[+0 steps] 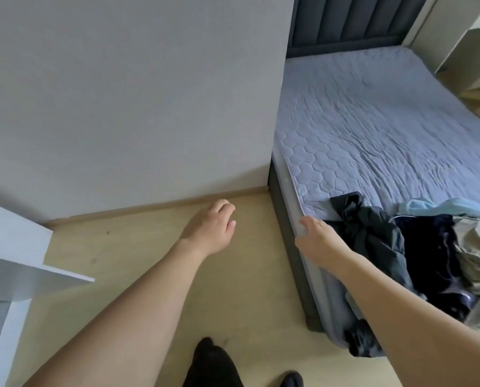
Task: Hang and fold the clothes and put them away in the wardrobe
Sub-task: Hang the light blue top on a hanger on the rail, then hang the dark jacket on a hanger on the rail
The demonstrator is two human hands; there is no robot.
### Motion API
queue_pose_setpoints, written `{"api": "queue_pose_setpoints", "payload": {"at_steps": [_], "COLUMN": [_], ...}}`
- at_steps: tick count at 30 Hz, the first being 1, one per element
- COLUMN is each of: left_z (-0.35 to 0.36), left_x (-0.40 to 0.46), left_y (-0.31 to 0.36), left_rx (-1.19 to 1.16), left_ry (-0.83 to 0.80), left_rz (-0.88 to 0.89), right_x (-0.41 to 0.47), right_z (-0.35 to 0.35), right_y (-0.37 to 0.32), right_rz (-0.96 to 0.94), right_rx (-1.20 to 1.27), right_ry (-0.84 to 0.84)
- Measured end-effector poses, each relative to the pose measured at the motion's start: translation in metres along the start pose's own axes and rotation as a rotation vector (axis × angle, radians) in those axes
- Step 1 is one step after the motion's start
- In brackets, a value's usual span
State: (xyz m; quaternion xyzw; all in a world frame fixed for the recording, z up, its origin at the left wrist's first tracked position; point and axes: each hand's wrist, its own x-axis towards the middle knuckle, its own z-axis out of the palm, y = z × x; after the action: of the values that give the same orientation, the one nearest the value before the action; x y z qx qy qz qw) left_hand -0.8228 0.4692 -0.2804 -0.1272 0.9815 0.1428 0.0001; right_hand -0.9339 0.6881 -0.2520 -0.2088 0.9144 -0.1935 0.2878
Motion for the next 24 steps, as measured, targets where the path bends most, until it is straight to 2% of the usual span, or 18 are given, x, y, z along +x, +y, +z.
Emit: {"api": "queue_pose_setpoints", "payload": {"at_steps": [6,9,17,24], "left_z": [0.051,0.084,0.164,0.23], "left_x": [0.017,0.048,0.117,0.152], "left_y": [0.054,0.089,0.229,0.351], "left_rx": [-0.033,-0.042,-0.097,-0.225], "left_ry": [-0.047,-0.1,-0.211,-0.294], "left_rz": [-0.102,-0.092,-0.111,-0.359], "right_x": [0.015,0.029,0.062,0.075], "right_z": [-0.033,-0.046,-0.1,-0.152], "right_y": [0.075,0.125,0.295,0.453], "right_rz": [0.005,0.038,0.147,0.297], "right_rx": [-0.036,-0.046,-0.031,-0.008], "right_ry": [-0.088,-0.096,-0.18,-0.274]}}
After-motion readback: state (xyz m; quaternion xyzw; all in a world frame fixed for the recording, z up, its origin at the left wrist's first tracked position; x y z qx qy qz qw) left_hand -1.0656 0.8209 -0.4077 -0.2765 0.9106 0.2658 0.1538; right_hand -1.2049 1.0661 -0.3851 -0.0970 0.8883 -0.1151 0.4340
